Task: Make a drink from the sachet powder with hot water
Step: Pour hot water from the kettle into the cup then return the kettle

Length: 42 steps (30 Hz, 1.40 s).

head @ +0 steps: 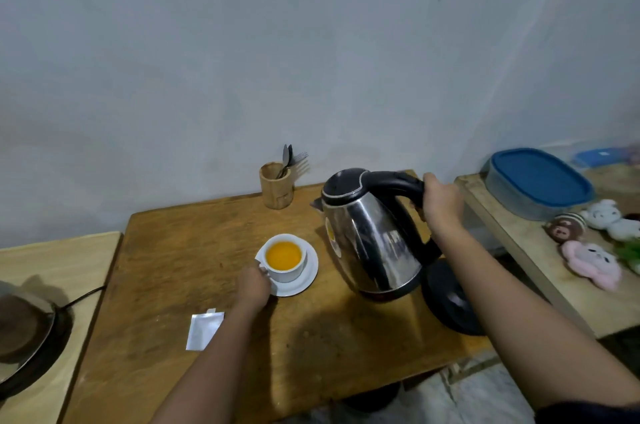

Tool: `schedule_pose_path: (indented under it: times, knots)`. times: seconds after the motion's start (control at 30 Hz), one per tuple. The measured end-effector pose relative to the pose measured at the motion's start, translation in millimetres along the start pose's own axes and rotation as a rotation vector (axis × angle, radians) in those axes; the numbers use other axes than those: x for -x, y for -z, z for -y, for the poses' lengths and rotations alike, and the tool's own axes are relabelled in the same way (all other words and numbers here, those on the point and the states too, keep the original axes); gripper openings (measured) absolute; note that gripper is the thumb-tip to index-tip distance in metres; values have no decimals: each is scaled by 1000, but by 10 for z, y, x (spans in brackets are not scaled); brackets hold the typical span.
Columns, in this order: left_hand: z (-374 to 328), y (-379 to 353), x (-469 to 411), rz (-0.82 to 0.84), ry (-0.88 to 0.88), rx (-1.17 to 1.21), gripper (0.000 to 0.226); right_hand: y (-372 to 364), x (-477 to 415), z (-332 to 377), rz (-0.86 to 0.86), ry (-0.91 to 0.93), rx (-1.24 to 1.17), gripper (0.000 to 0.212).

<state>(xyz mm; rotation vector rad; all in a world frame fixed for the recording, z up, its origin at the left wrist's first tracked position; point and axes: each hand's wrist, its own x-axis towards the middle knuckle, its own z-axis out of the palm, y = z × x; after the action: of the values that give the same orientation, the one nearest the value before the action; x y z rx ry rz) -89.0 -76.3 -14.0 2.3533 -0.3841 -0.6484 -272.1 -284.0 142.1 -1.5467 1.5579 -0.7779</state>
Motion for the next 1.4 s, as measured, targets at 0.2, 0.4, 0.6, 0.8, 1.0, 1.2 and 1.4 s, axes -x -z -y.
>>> schedule_pose_path:
  times: [0.2,0.4,0.6,0.8,1.0,1.2,1.4]
  knots:
    - [-8,-78,35,-87,9,71,30,467,-29,-420,-246,-175,-280,41]
    - [25,-164,68,-149,-31,102,33,869,15,-776,-512,-246,-349,32]
    - [-13,-254,102,-223,-9,104,34,1040,83,-1072,-639,-356,-542,29]
    - [-14,-329,142,-254,-21,109,34,1079,105,-1312,-668,-395,-642,26]
    - [-7,-341,142,-269,-32,134,35,1113,32,-1444,-671,-346,-668,28]
    - [-11,-343,188,-260,-33,148,35,1184,-28,-1548,-681,-311,-633,28]
    - [-30,-340,207,-265,-41,148,35,1219,-38,-1659,-668,-294,-627,30]
